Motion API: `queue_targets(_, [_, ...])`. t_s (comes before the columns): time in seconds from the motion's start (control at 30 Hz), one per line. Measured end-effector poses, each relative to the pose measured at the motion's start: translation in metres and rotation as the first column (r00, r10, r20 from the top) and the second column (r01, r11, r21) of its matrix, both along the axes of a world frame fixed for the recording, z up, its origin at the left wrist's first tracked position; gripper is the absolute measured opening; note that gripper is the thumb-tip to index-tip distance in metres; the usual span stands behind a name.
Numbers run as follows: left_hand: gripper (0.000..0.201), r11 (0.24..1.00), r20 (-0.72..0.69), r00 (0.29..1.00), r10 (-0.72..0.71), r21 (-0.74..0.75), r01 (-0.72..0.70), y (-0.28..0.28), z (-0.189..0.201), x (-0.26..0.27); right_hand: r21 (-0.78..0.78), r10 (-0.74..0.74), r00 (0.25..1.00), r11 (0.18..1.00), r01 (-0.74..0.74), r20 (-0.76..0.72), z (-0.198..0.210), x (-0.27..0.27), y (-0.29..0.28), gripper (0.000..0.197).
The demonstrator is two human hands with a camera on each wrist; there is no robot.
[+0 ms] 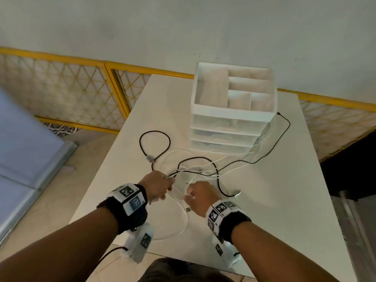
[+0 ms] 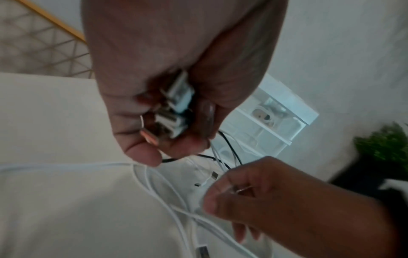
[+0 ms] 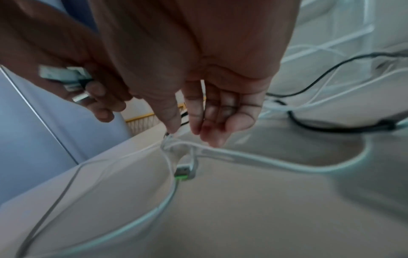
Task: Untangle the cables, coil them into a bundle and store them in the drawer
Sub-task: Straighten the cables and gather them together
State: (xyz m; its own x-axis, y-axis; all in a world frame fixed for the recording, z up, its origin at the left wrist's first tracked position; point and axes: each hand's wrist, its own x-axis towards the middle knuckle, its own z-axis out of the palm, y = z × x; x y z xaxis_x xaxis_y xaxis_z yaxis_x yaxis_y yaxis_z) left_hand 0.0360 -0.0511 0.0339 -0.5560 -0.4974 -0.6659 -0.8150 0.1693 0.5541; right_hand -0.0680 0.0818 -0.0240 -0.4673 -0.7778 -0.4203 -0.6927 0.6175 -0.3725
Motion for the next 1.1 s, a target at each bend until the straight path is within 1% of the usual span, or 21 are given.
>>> queue_targets(0.07, [0.031, 0.995, -0.023, 0.999, 0.05, 0.086, -0.048, 0.007, -0.005, 0.006, 0.063, 0.007, 0.998, 0.998, -0.003, -0.062, -0.007, 0.01, -0.013, 0.032])
queue_targets(0.1, [0.03, 0.992, -0.022, 0.997, 0.08, 0.1, -0.077, 0.009, -0.009, 0.008, 0.087, 0.0, 0.997, 0.996, 0.006, -0.071, -0.01, 0.013, -0.018, 0.033])
queue_targets(0.17, [0.023, 0.994, 0.005, 0.994, 0.106, 0.021, -0.106, 0.008, -0.018, 0.015, 0.122, -0.026, 0.997, 0.992, 0.035, -0.075, -0.013, 0.015, -0.022, 0.032])
queue_targets(0.23, [0.023, 0.988, 0.02, 0.991, 0.136, -0.08, -0.134, 0.005, -0.023, 0.023, 0.141, -0.031, 0.995, 0.989, 0.044, -0.091, -0.01, 0.011, -0.022, 0.029])
queue_targets(0.33, [0.024, 0.969, 0.028, 0.982, 0.186, -0.173, -0.178, -0.001, -0.025, 0.031, 0.105, -0.069, 0.994, 0.992, 0.077, -0.08, 0.002, -0.001, -0.011, 0.025])
queue_targets(0.4, [0.026, 0.954, 0.001, 0.974, 0.228, -0.197, -0.224, -0.006, -0.025, 0.032, 0.016, -0.126, 0.992, 0.992, 0.126, -0.019, 0.012, -0.012, 0.0, 0.011])
queue_targets(0.43, [0.026, 0.952, -0.036, 0.967, 0.251, -0.171, -0.254, -0.009, -0.024, 0.031, -0.052, -0.158, 0.987, 0.986, 0.16, 0.028, 0.017, -0.019, 0.004, 0.004])
queue_targets(0.47, [0.026, 0.953, -0.096, 0.959, 0.267, -0.121, -0.277, -0.011, -0.023, 0.029, -0.141, -0.174, 0.981, 0.973, 0.184, 0.084, 0.023, -0.026, 0.008, 0.002])
queue_targets(0.5, [0.024, 0.958, -0.152, 0.951, 0.269, -0.063, -0.281, -0.012, -0.019, 0.025, -0.234, -0.17, 0.977, 0.952, 0.196, 0.129, 0.031, -0.034, 0.012, 0.006])
queue_targets(0.57, [0.02, 0.978, -0.227, 0.953, 0.2, -0.004, -0.207, -0.013, -0.01, 0.016, -0.357, -0.144, 0.964, 0.908, 0.217, 0.222, 0.054, -0.047, 0.017, 0.008])
queue_targets(0.67, [0.023, 1.0, -0.26, 0.965, 0.007, -0.004, -0.008, -0.009, 0.001, 0.0, -0.471, -0.152, 0.917, 0.82, 0.326, 0.37, 0.088, -0.062, 0.021, 0.009])
queue_targets(0.7, [0.025, 0.999, -0.273, 0.962, -0.025, 0.014, 0.03, -0.008, 0.003, -0.004, -0.495, -0.168, 0.908, 0.792, 0.356, 0.384, 0.094, -0.067, 0.023, 0.009])
queue_targets(0.77, [0.031, 0.997, -0.309, 0.951, -0.019, 0.065, 0.041, -0.005, 0.009, -0.013, -0.516, -0.224, 0.91, 0.765, 0.386, 0.349, 0.101, -0.079, 0.029, 0.01])
queue_targets(0.8, [0.031, 0.996, -0.332, 0.943, 0.0, 0.087, 0.031, -0.005, 0.015, -0.018, -0.504, -0.272, 0.919, 0.773, 0.385, 0.285, 0.103, -0.085, 0.033, 0.01])
queue_targets(0.83, [0.029, 0.993, -0.363, 0.931, 0.038, 0.115, 0.005, -0.005, 0.02, -0.022, -0.478, -0.322, 0.928, 0.796, 0.372, 0.186, 0.104, -0.09, 0.037, 0.016])
queue_targets(0.87, [0.026, 0.987, -0.395, 0.913, 0.099, 0.159, -0.038, -0.006, 0.026, -0.027, -0.442, -0.367, 0.926, 0.819, 0.367, 0.089, 0.104, -0.095, 0.042, 0.027])
queue_targets(0.9, [0.023, 0.971, -0.427, 0.888, 0.173, 0.224, -0.082, -0.007, 0.033, -0.032, -0.416, -0.405, 0.914, 0.826, 0.381, 0.032, 0.103, -0.097, 0.047, 0.037])
queue_targets(0.97, [0.019, 0.916, -0.458, 0.836, 0.302, 0.381, -0.123, -0.006, 0.05, -0.043, -0.417, -0.442, 0.897, 0.812, 0.408, 0.016, 0.103, -0.096, 0.051, 0.047])
queue_targets(1.03, [0.015, 0.858, -0.461, 0.797, 0.39, 0.496, -0.133, -0.002, 0.066, -0.054, -0.456, -0.404, 0.915, 0.814, 0.359, -0.001, 0.104, -0.088, 0.05, 0.044])
queue_targets(1.07, [0.014, 0.833, -0.467, 0.773, 0.429, 0.536, -0.138, 0.001, 0.073, -0.059, -0.448, -0.349, 0.936, 0.843, 0.297, -0.037, 0.103, -0.083, 0.049, 0.043])
queue_targets(1.1, [0.013, 0.811, -0.479, 0.744, 0.466, 0.567, -0.142, 0.003, 0.079, -0.064, -0.403, -0.269, 0.959, 0.891, 0.211, -0.092, 0.102, -0.078, 0.048, 0.052])
